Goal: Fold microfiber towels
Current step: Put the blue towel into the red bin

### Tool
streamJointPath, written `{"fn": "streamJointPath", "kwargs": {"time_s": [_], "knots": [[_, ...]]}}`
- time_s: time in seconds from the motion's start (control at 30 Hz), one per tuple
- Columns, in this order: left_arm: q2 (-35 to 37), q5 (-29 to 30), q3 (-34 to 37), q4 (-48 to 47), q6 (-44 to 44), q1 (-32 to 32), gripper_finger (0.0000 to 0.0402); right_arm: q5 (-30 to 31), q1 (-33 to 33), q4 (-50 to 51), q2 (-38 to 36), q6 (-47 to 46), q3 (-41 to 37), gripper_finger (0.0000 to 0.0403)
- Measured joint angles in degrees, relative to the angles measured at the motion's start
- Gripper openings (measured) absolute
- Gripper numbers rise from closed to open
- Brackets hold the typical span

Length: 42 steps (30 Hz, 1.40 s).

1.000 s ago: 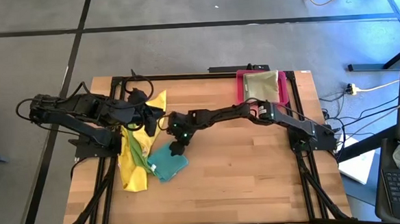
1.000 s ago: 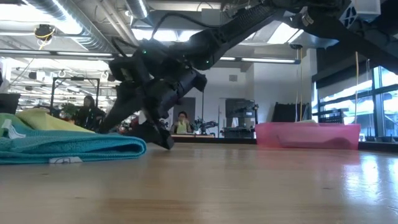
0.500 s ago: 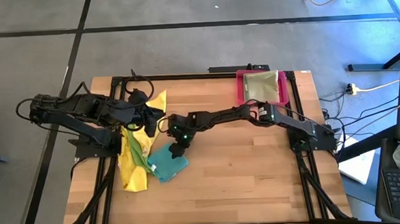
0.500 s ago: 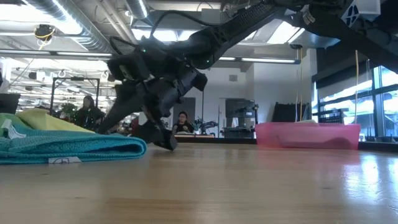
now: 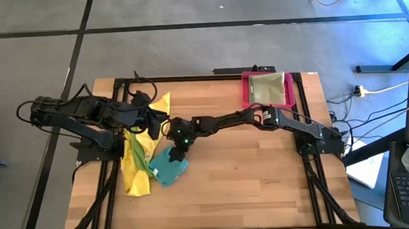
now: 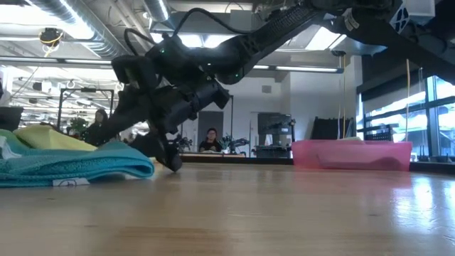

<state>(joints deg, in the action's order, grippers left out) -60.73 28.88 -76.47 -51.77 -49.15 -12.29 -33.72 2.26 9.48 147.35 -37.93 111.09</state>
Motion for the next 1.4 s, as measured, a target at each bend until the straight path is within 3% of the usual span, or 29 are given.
{"fn": "streamJointPath", "kwargs": {"time_s": [0.2,0.4,0.67,1.0,1.17,1.4], "knots": [[0.0,-0.02,0.0,0.01,-0.21,0.0,0.0067,-4.03,0.08,3.6,-0.02,7.77,0.1,0.0018],[0.13,-0.06,-0.02,0.91,0.09,0.0,0.0067,-9.01,3.25,18.62,-3.3,14.79,-0.21,0.0016],[0.44,1.51,-0.04,6.38,7.13,0.04,0.0067,-1.16,12.23,44.68,-15.0,24.97,-0.45,0.0009],[0.38,3.1,-0.04,9.62,15.26,2.48,0.0067,24.41,21.4,67.45,-31.09,30.32,-0.27,0.001],[0.42,3.09,-0.04,9.82,17.62,2.93,0.0067,26.7,31.47,72.49,-35.43,31.23,-1.09,0.001],[0.42,3.19,-0.04,9.97,17.93,2.93,0.0067,25.75,46.75,68.96,-41.42,30.85,-3.28,0.001]]}}
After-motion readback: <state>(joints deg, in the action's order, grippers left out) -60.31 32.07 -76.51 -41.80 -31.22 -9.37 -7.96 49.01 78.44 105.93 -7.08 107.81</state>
